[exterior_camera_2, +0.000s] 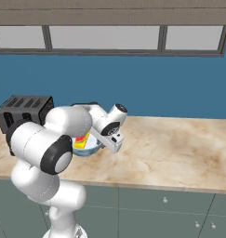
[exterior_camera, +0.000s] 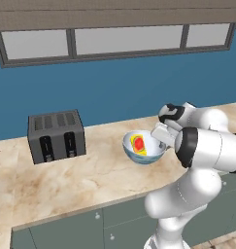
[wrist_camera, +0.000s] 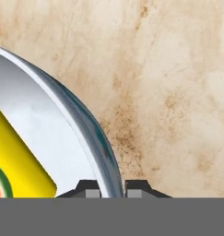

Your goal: Place the cup inside the bowl on the dining table and move the bowl to any counter.

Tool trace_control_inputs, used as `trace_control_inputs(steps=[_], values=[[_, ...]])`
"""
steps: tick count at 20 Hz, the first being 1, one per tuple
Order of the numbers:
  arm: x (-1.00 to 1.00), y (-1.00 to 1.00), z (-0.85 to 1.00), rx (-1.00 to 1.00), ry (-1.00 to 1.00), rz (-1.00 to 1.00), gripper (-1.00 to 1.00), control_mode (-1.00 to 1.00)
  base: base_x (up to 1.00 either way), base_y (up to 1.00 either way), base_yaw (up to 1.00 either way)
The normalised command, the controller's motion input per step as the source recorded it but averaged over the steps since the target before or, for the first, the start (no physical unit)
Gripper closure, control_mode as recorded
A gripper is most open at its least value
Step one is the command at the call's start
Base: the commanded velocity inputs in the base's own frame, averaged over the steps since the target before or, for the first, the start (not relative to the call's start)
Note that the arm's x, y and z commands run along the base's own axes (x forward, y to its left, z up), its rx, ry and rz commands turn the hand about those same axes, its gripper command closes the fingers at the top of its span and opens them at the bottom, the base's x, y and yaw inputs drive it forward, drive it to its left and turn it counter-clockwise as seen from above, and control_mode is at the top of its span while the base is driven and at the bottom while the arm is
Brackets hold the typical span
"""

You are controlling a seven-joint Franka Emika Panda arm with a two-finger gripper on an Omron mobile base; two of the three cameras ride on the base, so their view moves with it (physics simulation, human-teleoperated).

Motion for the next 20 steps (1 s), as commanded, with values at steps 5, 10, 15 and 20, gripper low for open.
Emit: trace_control_inputs(steps=[5, 10, 15, 20], values=[[0.0, 0.0, 0.0, 0.0, 0.0, 0.0, -1.0, -1.0, 0.0, 0.0, 0.0], [0.0, 0.0, 0.0, 0.0, 0.0, 0.0, -1.0, -1.0, 0.0, 0.0, 0.0], [-0.04, 0.0, 0.02, 0.0, 0.0, 0.0, -1.0, -1.0, 0.0, 0.0, 0.0], [-0.42, 0.0, 0.35, 0.0, -0.05, 0.0, -1.0, -1.0, 0.0, 0.0, 0.0]])
